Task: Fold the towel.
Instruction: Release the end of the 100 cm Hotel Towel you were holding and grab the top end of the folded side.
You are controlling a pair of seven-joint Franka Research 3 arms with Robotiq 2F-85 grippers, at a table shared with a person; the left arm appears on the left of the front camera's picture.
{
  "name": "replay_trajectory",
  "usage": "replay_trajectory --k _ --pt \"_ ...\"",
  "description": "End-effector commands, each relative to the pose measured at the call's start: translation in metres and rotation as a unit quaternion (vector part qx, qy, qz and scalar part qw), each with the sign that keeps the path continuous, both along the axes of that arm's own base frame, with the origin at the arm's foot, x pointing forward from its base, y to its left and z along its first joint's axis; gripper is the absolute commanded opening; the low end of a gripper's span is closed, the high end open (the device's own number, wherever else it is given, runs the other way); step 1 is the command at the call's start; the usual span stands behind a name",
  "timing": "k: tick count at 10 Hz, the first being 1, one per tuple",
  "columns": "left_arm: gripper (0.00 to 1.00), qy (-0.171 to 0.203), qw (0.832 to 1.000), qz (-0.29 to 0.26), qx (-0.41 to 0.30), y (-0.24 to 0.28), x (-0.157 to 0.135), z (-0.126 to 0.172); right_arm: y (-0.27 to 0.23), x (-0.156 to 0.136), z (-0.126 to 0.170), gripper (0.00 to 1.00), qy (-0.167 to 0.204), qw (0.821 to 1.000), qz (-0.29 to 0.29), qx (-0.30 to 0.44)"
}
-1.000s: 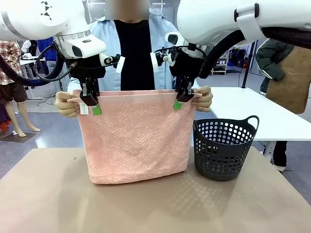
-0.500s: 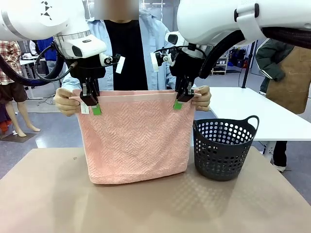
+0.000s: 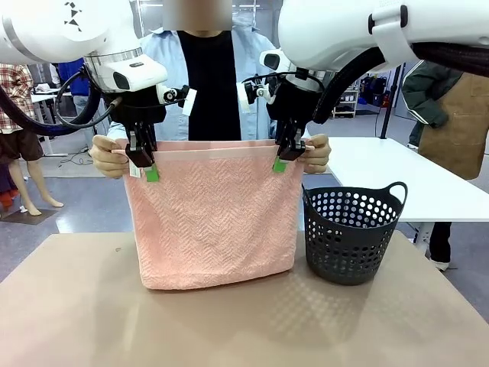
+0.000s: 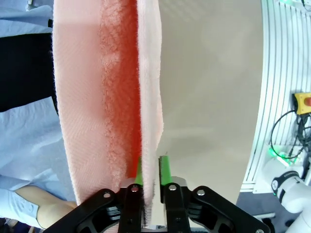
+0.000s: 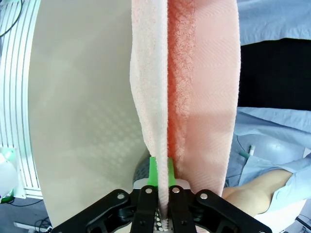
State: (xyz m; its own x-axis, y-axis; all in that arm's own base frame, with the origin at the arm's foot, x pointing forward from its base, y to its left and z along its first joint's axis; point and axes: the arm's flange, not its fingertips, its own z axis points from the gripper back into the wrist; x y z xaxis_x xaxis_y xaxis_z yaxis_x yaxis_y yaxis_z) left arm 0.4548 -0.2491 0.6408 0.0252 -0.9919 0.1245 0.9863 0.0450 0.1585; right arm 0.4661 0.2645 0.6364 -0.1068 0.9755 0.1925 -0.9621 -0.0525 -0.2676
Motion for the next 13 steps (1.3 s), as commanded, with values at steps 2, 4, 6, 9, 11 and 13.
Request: replay_trajectory --k 2,4,6,9,11,13 --pt "0.76 -0.009 1.000 -0.005 -0.001 0.000 -0.005 0.006 0.003 -0.006 0.005 0.81 -0.009 1.000 -0.002 -0.001" --pt "1.00 -0.013 1.000 -0.005 0.000 -0.001 -0.009 0.013 0.005 -0.012 0.013 1.00 -0.018 1.000 -0.001 -0.003" --pt "1.00 -0.021 1.000 -0.001 0.006 -0.002 -0.018 0.034 0.008 -0.025 0.034 1.00 -0.023 1.000 0.000 -0.004" --pt "1.00 -0.047 0.999 -0.014 -0.003 0.002 -0.034 0.071 0.005 -0.044 0.072 1.00 -0.051 0.999 -0.003 -0.004" --pt "1.00 -0.076 0.997 -0.023 0.006 0.009 -0.037 0.085 0.002 -0.046 0.089 1.00 -0.048 0.999 0.005 -0.017" --pt "1.00 -0.088 0.996 -0.027 0.014 0.008 -0.033 0.092 0.004 -0.039 0.100 1.00 -0.049 0.999 -0.005 -0.019"
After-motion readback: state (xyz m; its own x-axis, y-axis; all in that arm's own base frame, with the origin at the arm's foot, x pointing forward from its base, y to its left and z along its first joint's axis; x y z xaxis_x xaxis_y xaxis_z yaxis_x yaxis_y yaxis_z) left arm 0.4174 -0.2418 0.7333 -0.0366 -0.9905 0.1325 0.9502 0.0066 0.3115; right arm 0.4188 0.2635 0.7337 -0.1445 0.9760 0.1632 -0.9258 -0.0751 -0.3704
